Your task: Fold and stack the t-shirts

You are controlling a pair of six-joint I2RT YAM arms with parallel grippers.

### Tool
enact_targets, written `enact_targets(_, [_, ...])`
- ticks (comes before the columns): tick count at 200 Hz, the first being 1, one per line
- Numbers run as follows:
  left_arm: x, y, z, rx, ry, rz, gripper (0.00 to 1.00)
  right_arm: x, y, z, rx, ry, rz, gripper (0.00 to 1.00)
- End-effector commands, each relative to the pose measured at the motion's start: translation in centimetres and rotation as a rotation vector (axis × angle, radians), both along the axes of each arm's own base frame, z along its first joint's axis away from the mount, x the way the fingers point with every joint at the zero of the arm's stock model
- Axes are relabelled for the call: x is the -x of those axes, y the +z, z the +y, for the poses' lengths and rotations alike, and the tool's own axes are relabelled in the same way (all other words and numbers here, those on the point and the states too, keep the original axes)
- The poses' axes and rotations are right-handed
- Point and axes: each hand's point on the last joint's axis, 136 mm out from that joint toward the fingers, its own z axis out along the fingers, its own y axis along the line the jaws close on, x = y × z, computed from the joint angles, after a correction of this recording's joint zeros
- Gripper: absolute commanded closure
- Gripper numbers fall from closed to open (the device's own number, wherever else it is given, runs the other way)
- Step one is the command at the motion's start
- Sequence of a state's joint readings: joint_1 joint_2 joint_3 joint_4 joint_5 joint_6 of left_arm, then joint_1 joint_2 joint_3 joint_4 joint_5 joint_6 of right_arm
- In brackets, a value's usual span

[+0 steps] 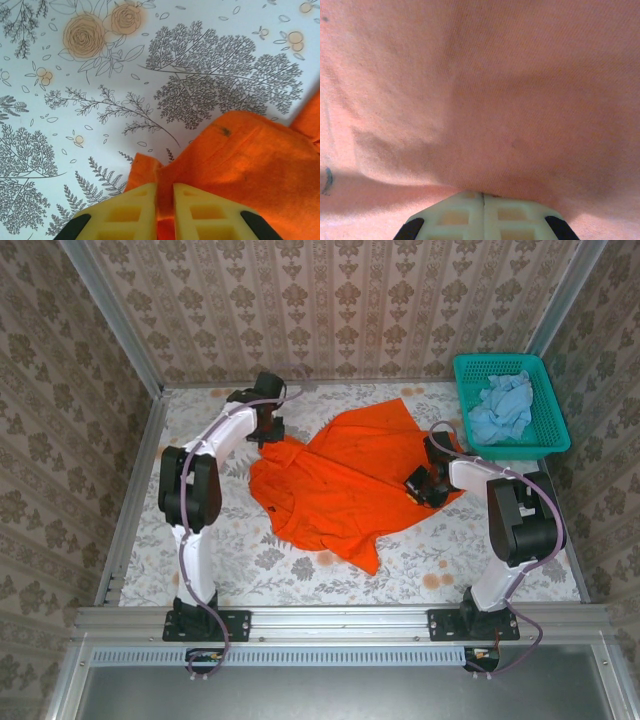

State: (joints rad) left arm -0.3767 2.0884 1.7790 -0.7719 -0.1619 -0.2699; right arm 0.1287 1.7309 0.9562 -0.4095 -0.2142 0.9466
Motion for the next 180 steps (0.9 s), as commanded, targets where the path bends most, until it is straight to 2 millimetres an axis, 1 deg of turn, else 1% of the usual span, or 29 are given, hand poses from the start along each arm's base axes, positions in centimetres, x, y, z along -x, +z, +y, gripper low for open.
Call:
enact_targets(1, [0.2, 0.0, 0.6, 0.017, 0.036, 0.037, 0.86, 1.8, -2.0, -0.4, 0.019, -0.016, 0.098, 0.94])
enact_targets(25, [0.0, -0.8, 2.5, 0.006, 0.064, 0.064, 0.91, 1.7, -2.0, -0.3, 0.013, -0.019, 0.097, 0.94])
enact_targets(36, [-0.5, -0.9, 3.1, 0.005, 0.062, 0.060, 0.97, 1.8, -2.1, -0.2, 0.007, -0.017, 0.100, 0.94])
enact_targets(45, [-1.3, -0.7, 3.4, 0.007, 0.056, 0.035, 1.00, 1.7, -2.1, 0.0, 0.000, -0.017, 0.101, 0.94])
enact_targets(66, [-3.4, 0.2, 4.0, 0.017, 0.058, -0.026, 1.00, 1.6, -1.8, 0.2, -0.016, -0.017, 0.103, 0.92])
enact_targets(73, [-4.0, 0.3, 4.0, 0.031, 0.061, -0.023, 0.96, 1.5, -1.6, 0.3, -0.019, -0.015, 0.101, 0.90])
enact_targets(78, [-4.3, 0.6, 3.9, 0.044, 0.063, -0.018, 0.90, 1.5, -1.5, 0.3, -0.018, -0.013, 0.098, 0.88])
enact_targets(89, [-4.4, 0.4, 3.5, 0.069, 0.052, 0.009, 0.82, 1.4, -1.3, 0.2, -0.012, -0.010, 0.098, 0.85])
enact_targets(97, [-4.2, 0.2, 2.9, 0.096, 0.035, 0.022, 0.74, 1.2, -1.0, 0.2, -0.011, -0.009, 0.091, 0.83])
enact_targets(109, [-3.5, -0.7, 1.7, 0.152, -0.004, 0.055, 0.64, 0.9, -0.8, 0.3, -0.017, -0.011, 0.076, 0.81])
enact_targets(116, [-3.0, -1.4, 1.6, 0.158, -0.002, 0.083, 0.60, 0.8, -0.8, 0.3, -0.021, -0.012, 0.076, 0.80])
enact_targets(134, [-1.5, -3.4, 1.8, 0.163, 0.010, 0.153, 0.53, 0.5, -0.6, 0.6, -0.032, -0.012, 0.069, 0.79])
enact_targets(155, [-0.2, -5.1, 1.2, 0.204, 0.003, 0.211, 0.42, 0.1, -0.1, 0.6, -0.035, -0.006, 0.055, 0.79])
enact_targets(180, [0.9, -7.3, 0.6, 0.218, 0.005, 0.267, 0.40, -0.3, 0.1, 0.6, -0.033, 0.001, 0.049, 0.78])
